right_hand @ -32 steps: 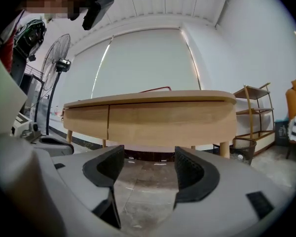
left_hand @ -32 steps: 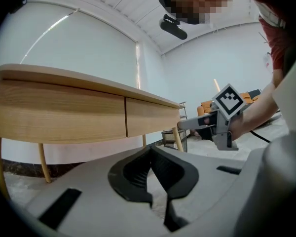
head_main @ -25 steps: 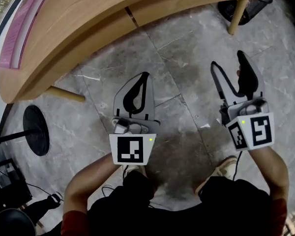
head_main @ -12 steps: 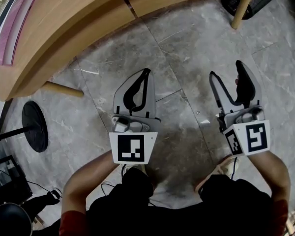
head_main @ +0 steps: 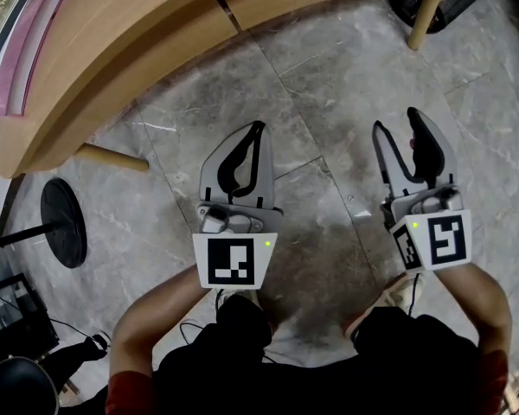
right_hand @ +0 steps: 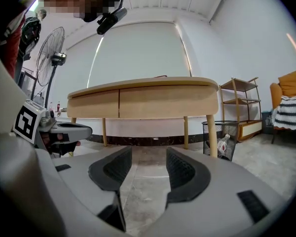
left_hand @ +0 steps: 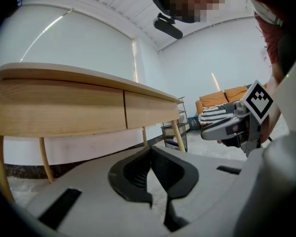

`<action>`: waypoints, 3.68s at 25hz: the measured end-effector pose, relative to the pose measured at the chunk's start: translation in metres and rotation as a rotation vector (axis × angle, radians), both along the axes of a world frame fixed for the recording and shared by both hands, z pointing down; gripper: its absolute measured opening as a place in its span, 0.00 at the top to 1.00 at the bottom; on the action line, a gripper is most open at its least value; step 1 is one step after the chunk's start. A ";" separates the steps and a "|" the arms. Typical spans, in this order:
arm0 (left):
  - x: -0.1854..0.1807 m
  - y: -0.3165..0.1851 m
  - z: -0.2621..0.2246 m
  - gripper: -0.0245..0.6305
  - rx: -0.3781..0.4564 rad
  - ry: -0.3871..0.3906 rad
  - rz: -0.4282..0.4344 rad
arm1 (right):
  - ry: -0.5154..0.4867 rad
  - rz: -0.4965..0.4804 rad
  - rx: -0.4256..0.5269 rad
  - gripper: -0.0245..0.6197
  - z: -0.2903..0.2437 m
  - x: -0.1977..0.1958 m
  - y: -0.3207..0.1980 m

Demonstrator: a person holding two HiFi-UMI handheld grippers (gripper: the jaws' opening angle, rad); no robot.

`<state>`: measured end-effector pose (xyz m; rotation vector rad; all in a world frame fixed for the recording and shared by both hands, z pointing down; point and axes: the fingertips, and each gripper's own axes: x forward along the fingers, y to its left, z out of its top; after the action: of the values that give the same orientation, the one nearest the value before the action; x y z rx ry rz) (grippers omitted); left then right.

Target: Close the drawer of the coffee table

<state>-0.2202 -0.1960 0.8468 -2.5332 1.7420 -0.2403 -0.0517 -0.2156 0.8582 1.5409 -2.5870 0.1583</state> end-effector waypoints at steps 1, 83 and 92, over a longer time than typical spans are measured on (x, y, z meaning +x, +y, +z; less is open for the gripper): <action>0.000 0.000 0.000 0.95 0.001 -0.006 0.003 | 0.003 0.003 0.001 0.64 0.000 0.000 0.000; -0.038 0.053 -0.865 0.95 0.321 -0.062 -0.049 | 0.079 0.235 0.337 0.96 -0.877 0.042 0.062; -0.036 0.053 -0.861 0.95 0.301 -0.045 -0.062 | 0.080 0.238 0.330 0.96 -0.874 0.046 0.062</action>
<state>-0.2559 -0.1426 -0.0142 -2.2485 1.6954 -0.0331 -0.0055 -0.1541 -0.0158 1.9178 -2.4529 -0.3185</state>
